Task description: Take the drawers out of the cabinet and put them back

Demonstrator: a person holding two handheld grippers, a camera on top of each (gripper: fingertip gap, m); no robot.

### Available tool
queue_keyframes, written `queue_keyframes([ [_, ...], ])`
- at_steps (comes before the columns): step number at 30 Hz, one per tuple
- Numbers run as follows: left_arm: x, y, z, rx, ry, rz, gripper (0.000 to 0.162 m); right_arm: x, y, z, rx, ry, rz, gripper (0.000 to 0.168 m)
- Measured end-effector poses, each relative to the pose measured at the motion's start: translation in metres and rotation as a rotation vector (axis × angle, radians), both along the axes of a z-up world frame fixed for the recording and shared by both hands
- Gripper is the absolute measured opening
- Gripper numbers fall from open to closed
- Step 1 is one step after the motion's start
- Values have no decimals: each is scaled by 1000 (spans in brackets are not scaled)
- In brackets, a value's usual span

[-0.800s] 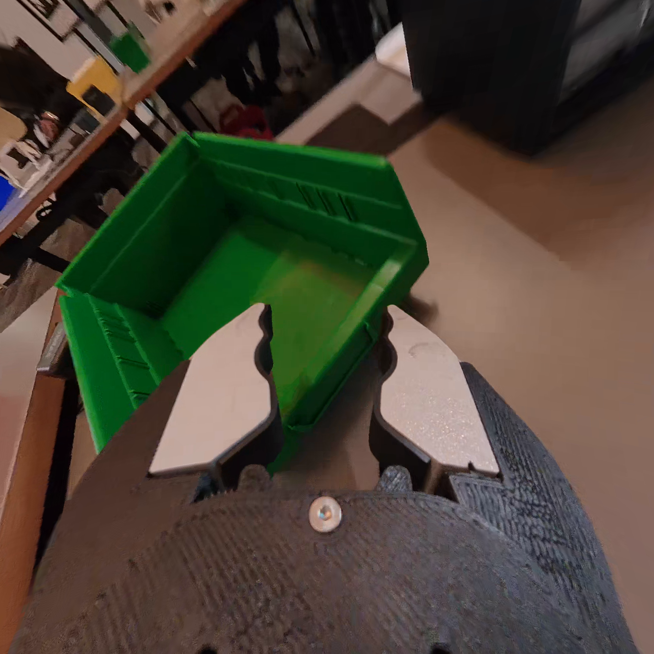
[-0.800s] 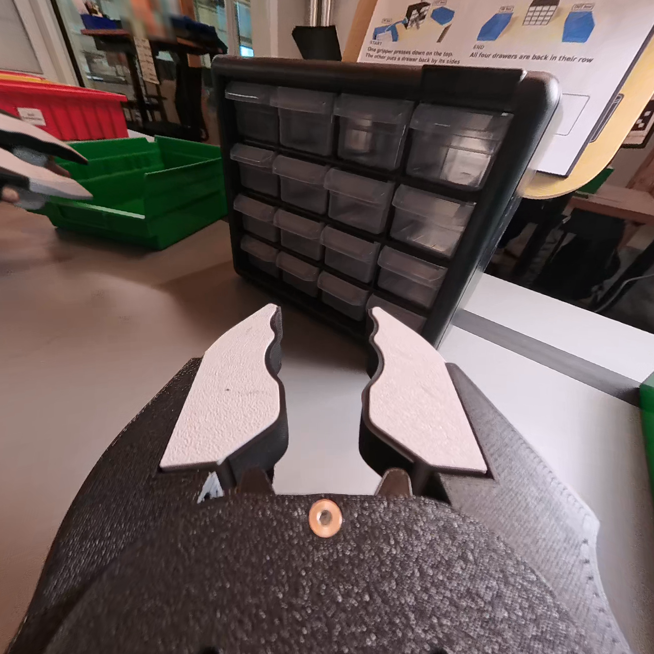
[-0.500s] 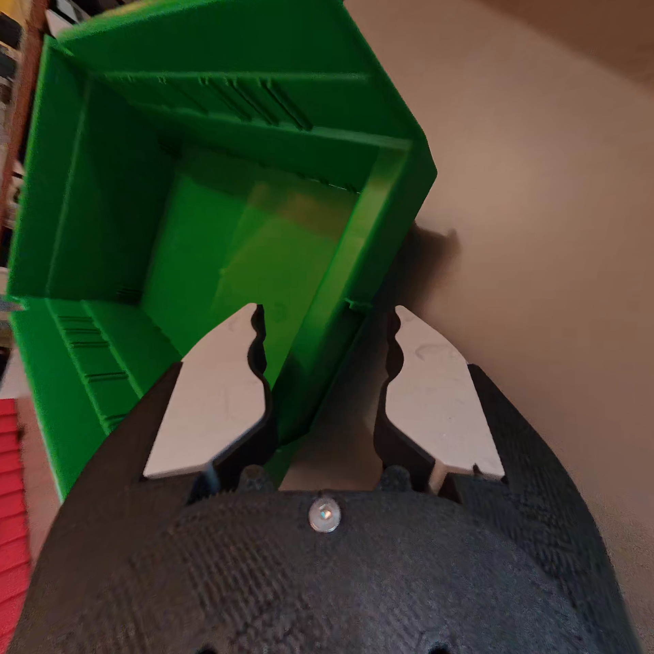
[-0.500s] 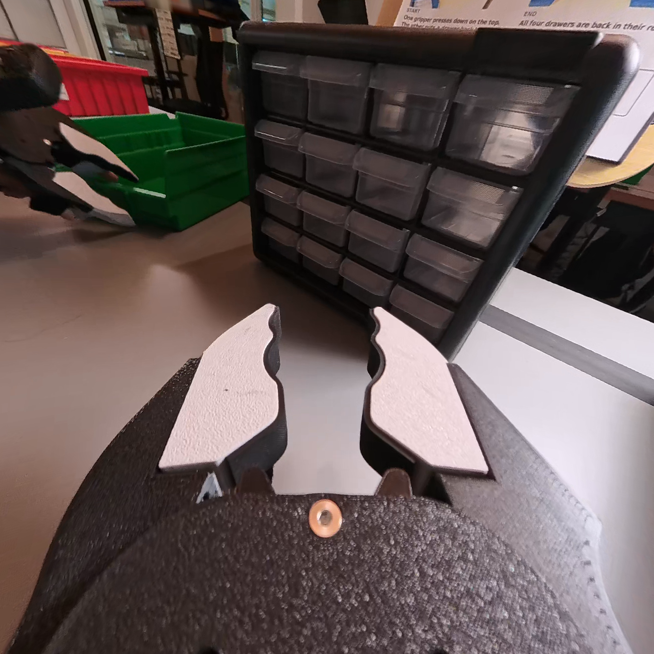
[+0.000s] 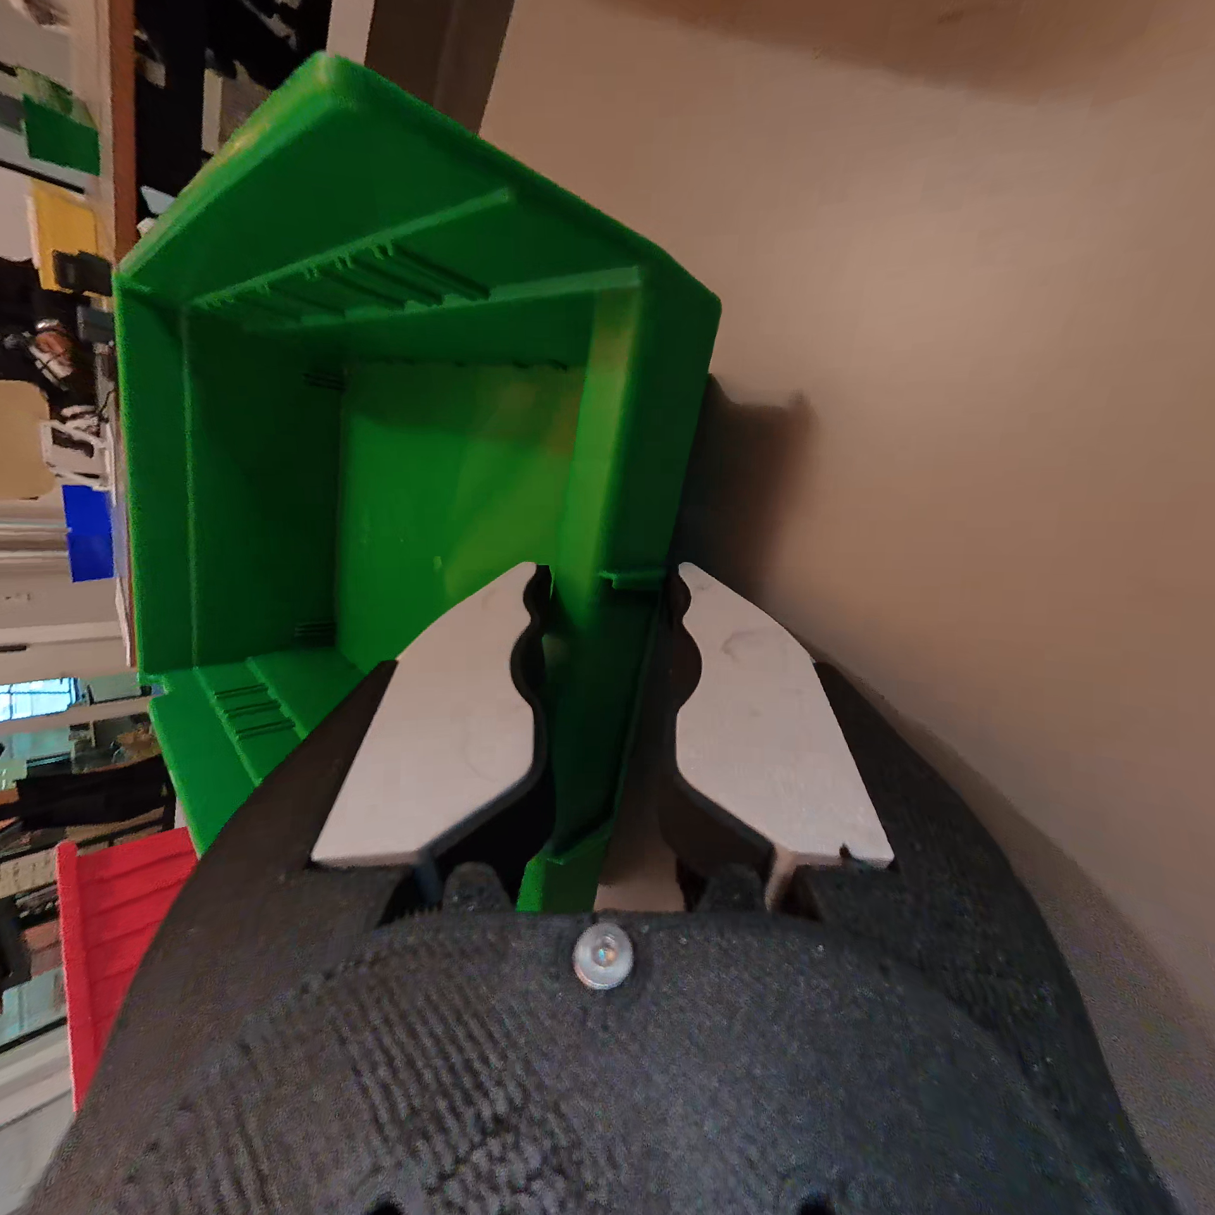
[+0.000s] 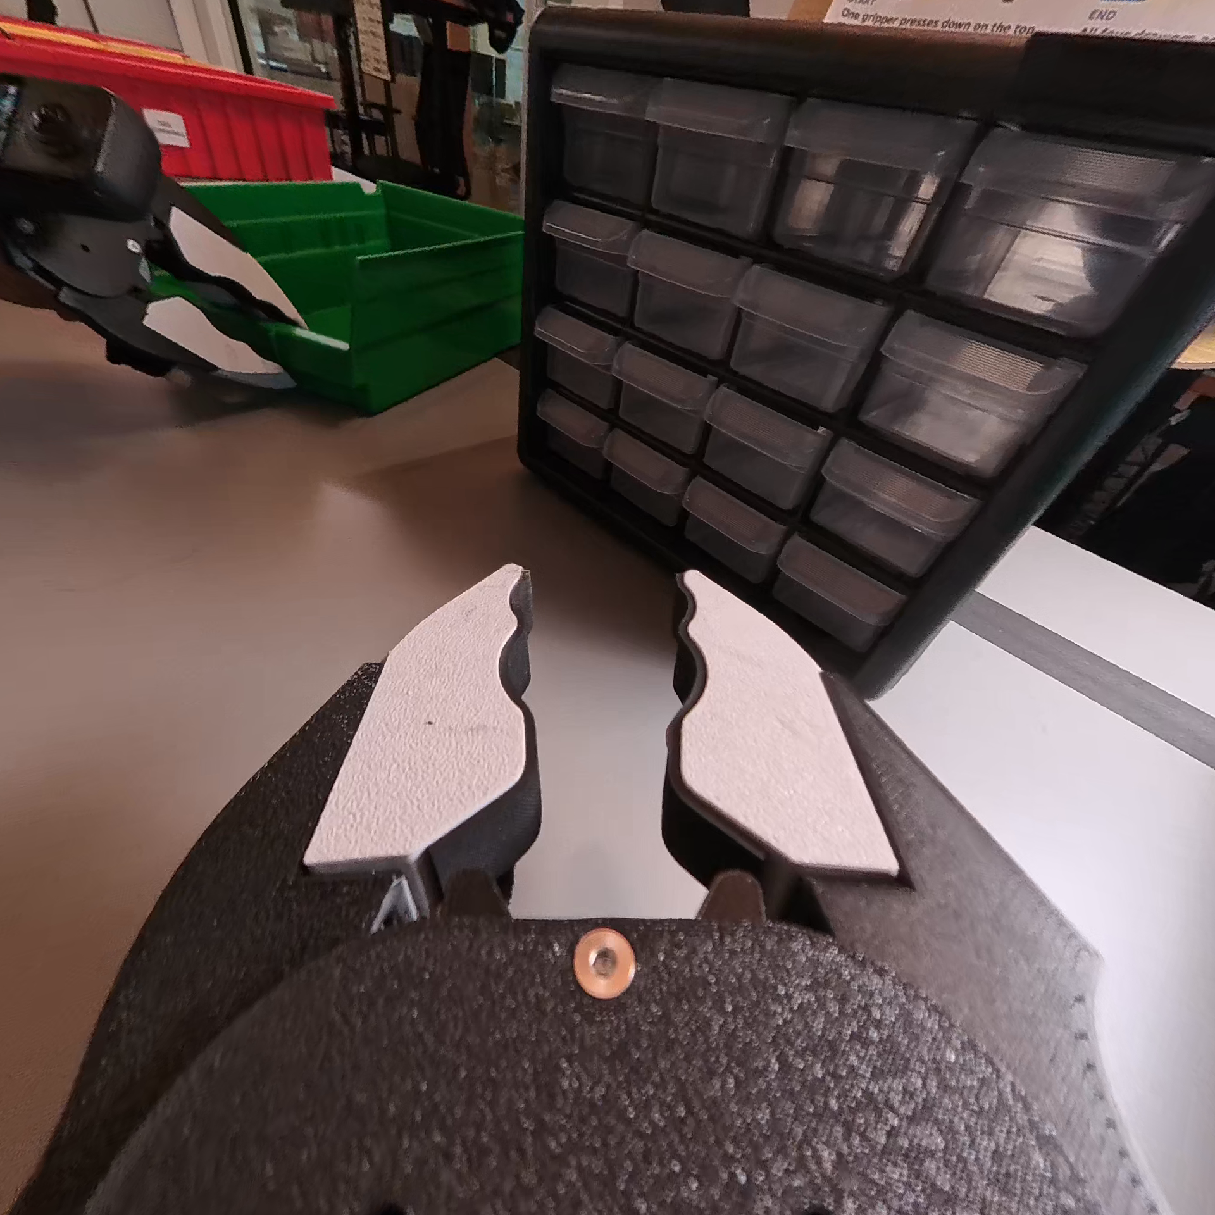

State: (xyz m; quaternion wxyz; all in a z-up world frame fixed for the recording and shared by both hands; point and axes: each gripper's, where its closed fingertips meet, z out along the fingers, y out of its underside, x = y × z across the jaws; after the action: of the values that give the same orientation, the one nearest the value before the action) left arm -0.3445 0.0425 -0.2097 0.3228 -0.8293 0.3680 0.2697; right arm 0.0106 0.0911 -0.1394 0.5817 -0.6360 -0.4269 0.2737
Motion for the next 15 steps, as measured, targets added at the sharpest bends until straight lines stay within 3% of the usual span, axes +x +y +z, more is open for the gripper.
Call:
queue_keyframes([
  [8, 43, -8, -2, -36, -120, -162, 32, -4, -3, -5, -11, -9, 13, 39],
  [15, 34, -5, -6, -48, -66, -96, 37, -9, -4, -10, -20, -21, 25, 39],
])
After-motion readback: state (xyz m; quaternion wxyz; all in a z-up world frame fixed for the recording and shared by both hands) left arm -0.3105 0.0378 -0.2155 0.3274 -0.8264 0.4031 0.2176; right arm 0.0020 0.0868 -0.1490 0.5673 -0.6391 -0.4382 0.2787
